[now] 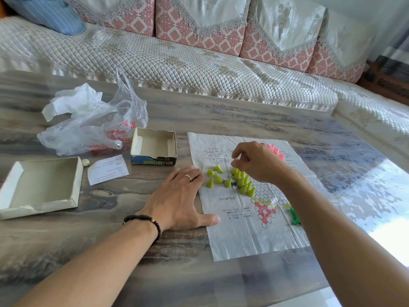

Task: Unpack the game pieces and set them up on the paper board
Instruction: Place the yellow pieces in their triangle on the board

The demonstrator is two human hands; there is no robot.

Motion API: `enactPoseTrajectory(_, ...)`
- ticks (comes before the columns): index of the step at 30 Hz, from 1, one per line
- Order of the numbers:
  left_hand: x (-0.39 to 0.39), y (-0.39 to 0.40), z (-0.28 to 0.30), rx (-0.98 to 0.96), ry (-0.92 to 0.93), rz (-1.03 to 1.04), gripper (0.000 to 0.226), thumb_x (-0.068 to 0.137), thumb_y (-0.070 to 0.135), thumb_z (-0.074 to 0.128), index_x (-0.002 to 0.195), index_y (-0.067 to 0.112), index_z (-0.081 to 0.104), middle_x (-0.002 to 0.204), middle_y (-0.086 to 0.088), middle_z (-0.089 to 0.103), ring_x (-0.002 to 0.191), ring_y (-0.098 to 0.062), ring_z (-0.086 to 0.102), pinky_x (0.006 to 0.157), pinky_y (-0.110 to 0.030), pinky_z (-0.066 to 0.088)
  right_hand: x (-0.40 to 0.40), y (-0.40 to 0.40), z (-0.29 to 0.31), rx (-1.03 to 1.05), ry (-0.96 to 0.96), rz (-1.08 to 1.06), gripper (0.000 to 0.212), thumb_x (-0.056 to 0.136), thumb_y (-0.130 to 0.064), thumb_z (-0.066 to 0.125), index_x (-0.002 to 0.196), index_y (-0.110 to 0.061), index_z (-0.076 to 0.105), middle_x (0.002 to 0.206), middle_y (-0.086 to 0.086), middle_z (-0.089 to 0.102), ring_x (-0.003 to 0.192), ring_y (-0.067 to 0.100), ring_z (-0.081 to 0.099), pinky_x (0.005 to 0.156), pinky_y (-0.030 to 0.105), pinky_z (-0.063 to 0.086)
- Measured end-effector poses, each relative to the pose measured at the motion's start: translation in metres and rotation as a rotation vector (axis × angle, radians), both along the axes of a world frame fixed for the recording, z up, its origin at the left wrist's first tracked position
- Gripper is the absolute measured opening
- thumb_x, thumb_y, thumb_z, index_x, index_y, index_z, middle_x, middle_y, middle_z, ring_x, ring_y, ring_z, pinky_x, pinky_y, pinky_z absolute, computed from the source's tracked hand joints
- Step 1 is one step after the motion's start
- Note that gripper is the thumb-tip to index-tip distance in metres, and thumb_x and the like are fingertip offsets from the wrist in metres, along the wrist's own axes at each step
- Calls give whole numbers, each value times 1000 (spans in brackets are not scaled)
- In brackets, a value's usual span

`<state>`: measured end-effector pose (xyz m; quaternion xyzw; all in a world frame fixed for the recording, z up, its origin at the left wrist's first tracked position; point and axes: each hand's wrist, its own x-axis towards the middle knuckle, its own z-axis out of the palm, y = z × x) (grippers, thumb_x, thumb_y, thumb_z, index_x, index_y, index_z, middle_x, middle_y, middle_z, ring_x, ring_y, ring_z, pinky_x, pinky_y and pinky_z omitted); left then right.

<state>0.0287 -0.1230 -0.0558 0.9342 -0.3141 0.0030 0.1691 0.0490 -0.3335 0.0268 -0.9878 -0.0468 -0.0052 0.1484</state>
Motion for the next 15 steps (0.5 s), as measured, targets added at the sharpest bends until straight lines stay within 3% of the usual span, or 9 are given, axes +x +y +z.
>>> enactPoseTrajectory(2, 0, 0, 0, 0, -1, 0, 112, 64, 87, 47, 149, 19, 20, 159, 3, 14, 145, -12, 4, 119, -32, -2, 1, -2, -1, -8, -6, -9, 14, 86, -21, 69, 94, -15, 59, 70, -9, 58, 62, 6, 55, 54, 18, 39)
enactPoseTrajectory(6, 0, 0, 0, 6, -3, 1, 113, 64, 87, 46, 149, 18, 19, 159, 2, 13, 146, -13, 4, 119, -33, -1, 4, -2, -1, -62, -14, 9, 7, 84, -12, 67, 91, -11, 69, 72, -9, 60, 65, 8, 59, 57, 20, 48)
enactPoseTrajectory(9, 1, 0, -1, 1, -1, 2, 114, 63, 88, 45, 149, 18, 20, 159, 2, 13, 146, -13, 4, 119, -33, -1, 7, -2, -2, -83, -25, 24, 17, 87, -5, 57, 94, -10, 72, 78, -4, 67, 68, 15, 66, 65, 34, 58)
enactPoseTrajectory(12, 1, 0, -1, 1, -4, -3, 113, 63, 88, 46, 148, 18, 21, 159, 2, 14, 145, -13, 5, 119, -33, -1, 7, -1, -3, -114, -50, 60, 19, 89, -6, 55, 95, -13, 72, 88, -4, 68, 76, 14, 65, 70, 34, 57)
enactPoseTrajectory(15, 1, 0, 0, 0, -3, -3, 112, 64, 87, 47, 148, 18, 20, 159, 2, 13, 145, -12, 5, 119, -32, -2, 8, -1, -5, -205, -71, 92, 13, 90, -18, 60, 98, -24, 70, 103, -6, 58, 96, 11, 56, 76, 31, 49)
